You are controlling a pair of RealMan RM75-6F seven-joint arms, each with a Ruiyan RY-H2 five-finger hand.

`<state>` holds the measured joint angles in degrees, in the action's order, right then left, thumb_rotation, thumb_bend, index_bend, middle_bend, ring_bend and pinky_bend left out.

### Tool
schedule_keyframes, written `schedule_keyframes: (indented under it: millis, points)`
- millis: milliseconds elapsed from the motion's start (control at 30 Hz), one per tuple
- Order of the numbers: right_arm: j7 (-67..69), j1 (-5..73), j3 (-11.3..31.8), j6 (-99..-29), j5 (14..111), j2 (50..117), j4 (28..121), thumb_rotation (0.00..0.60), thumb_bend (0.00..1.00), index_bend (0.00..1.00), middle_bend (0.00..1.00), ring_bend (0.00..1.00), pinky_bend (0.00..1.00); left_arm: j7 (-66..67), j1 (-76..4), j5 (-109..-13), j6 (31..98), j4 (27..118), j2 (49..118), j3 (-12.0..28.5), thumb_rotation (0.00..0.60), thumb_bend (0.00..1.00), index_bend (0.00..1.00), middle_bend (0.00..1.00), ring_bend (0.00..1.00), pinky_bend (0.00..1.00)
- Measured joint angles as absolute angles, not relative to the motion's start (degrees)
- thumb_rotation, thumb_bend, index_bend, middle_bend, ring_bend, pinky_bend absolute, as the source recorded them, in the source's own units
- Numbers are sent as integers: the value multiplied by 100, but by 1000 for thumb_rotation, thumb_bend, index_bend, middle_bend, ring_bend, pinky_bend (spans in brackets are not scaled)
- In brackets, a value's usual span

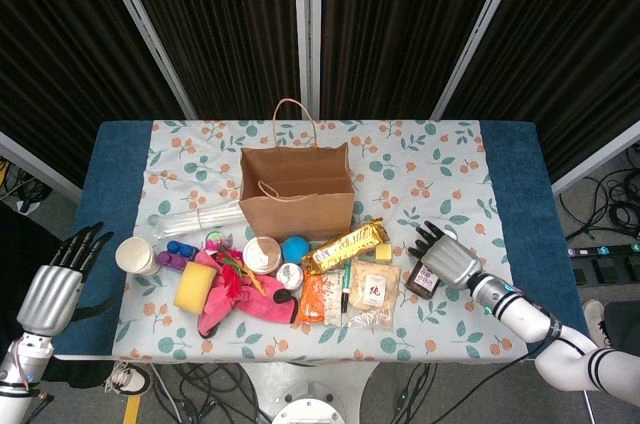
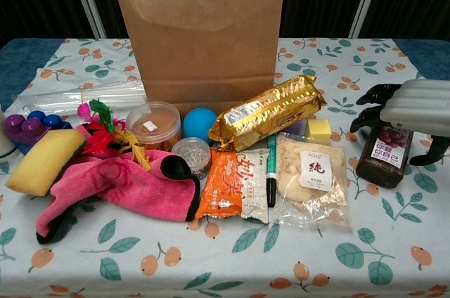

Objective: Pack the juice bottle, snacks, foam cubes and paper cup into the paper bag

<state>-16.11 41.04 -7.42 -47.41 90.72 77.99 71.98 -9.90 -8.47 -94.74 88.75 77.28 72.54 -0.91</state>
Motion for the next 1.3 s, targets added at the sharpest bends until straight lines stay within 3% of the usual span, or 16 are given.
schedule_keyframes:
  millis: [400,733,1033,1300]
  points:
    - [-1748,4102,-657,-4533,8939,7873,7180,600,208,385,329,205,195,-1081,-835,-9397,8835,7662,7288,-82,600,90,134,100,63,156]
    - [-1793,4008,-584,-4762,8966,7890,7200,600,256,566,442,322,323,-1092,-828,-9390,8844,7670,7296,-79,600,90,135,100,62,156]
    - [-1578,3906,-525,-5161,9102,7735,7325,600,277,602,471,350,358,-1097,-828,-9418,8866,7725,7270,-83,600,89,134,99,63,156]
    - [-1338,3780,-342,-5736,9181,7178,7782,600,294,618,480,360,367,-1078,-839,-9447,8851,7792,7282,-99,600,89,135,100,62,156]
